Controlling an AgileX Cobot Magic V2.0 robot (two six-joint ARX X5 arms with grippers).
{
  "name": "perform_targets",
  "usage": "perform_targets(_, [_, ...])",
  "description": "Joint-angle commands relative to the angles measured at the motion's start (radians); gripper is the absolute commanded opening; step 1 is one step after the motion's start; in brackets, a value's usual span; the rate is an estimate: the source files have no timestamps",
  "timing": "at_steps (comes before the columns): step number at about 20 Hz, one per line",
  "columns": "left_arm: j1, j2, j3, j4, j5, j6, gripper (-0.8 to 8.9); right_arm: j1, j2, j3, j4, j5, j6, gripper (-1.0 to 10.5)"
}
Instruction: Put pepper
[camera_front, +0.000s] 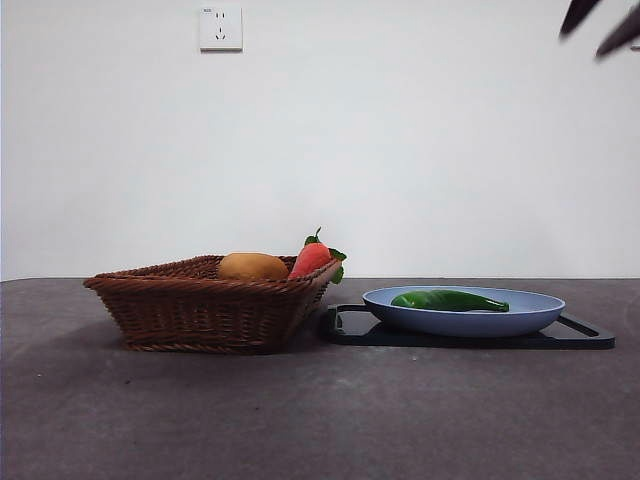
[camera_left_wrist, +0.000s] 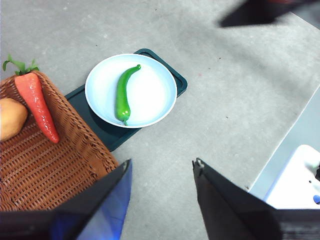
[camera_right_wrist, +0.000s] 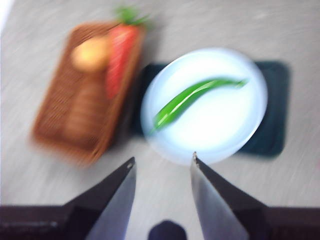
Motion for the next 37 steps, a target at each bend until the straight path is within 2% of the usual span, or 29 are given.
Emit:
perform_targets(1, [-0.009, 0.010, 0.020, 0.005, -0.002, 0.037, 2.19, 0.047, -0.078, 0.019, -0.104, 0.000, -0.021, 1.9])
perform_targets(5, [-0.009, 0.010, 0.020, -0.019, -0.001, 0.041, 2.19, 0.126, -0.188, 0.019, -0.298, 0.000, -0.042, 1.9])
perform_targets(8, [-0.009, 0.010, 0.020, -0.040, -0.001, 0.041, 2.07, 0.145, -0.215, 0.019, -0.373, 0.000, -0.077, 1.8])
perform_targets(11, [-0.009, 0.010, 0.020, -0.068, -0.001, 0.041, 0.42, 0.145, -0.215, 0.019, -0.395, 0.000, -0.130, 0.0])
perform_targets(12, [-0.009, 0.010, 0.020, -0.072, -0.001, 0.041, 0.00, 0.145, -0.214, 0.019, -0.396, 0.000, -0.150, 0.1])
perform_targets(20, [-0.009, 0.010, 0.020, -0.078, 0.000, 0.040, 0.08, 0.143, -0.214, 0.019, -0.388, 0.003, -0.138, 0.1])
perform_targets(29, [-0.007, 0.007, 0.020, 0.080, 0.000, 0.042, 0.08, 0.143, -0.214, 0.019, -0.388, 0.003, -0.138, 0.1])
perform_targets(30, [0.000, 0.001, 0.020, 0.096, -0.012, 0.103, 0.08, 0.143, -0.214, 0.019, -0.388, 0.003, -0.138, 0.1])
perform_targets(33, [0.071, -0.029, 0.019, 0.219, -0.081, 0.143, 0.08, 0.143, -0.214, 0.019, -0.388, 0.003, -0.138, 0.1])
perform_targets(35, [0.153, -0.074, 0.018, 0.292, -0.080, 0.192, 0.08, 0.143, -0.214, 0.019, -0.388, 0.003, -0.138, 0.1])
perform_targets(37, [0.240, -0.131, 0.016, 0.324, -0.078, 0.195, 0.08, 0.143, -0.214, 0.019, -0.388, 0.003, -0.138, 0.1])
